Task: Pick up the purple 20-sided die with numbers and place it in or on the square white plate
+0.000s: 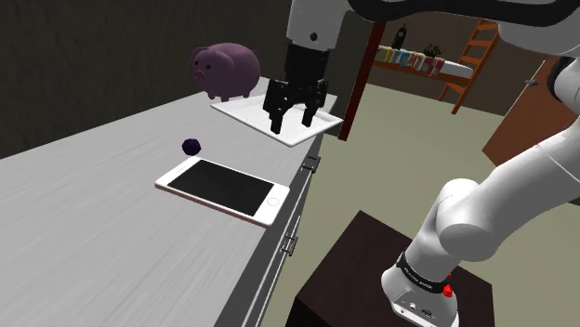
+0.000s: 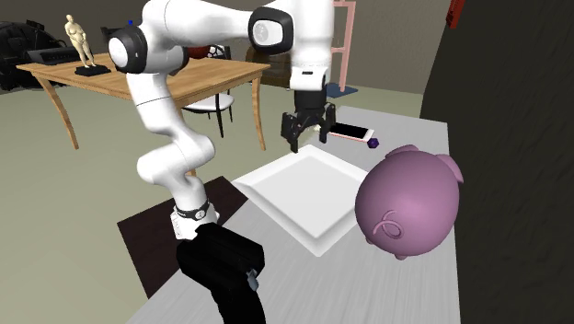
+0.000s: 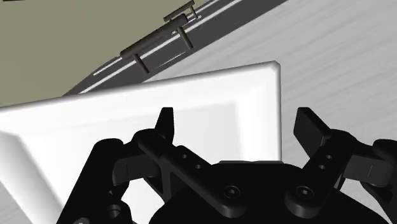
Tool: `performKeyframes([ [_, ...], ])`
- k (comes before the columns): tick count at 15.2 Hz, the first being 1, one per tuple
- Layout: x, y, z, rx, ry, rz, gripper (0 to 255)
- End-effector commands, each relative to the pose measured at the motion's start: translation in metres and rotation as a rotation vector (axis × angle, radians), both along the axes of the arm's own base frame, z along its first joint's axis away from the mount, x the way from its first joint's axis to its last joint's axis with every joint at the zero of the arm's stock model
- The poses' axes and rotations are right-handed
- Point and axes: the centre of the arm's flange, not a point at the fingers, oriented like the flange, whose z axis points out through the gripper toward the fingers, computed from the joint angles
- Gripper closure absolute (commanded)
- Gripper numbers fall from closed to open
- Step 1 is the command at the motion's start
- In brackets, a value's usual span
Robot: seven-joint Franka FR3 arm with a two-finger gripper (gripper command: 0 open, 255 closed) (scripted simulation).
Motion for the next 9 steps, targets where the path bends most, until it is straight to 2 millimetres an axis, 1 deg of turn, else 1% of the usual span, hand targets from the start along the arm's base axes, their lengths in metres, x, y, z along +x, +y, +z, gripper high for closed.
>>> performKeyframes([
  [1,0.012,0.022,0.005,0.0,-0.005,-0.013,0],
  [9,0.056,0.117,0.022,-0.005,-0.024,-0.059,0],
])
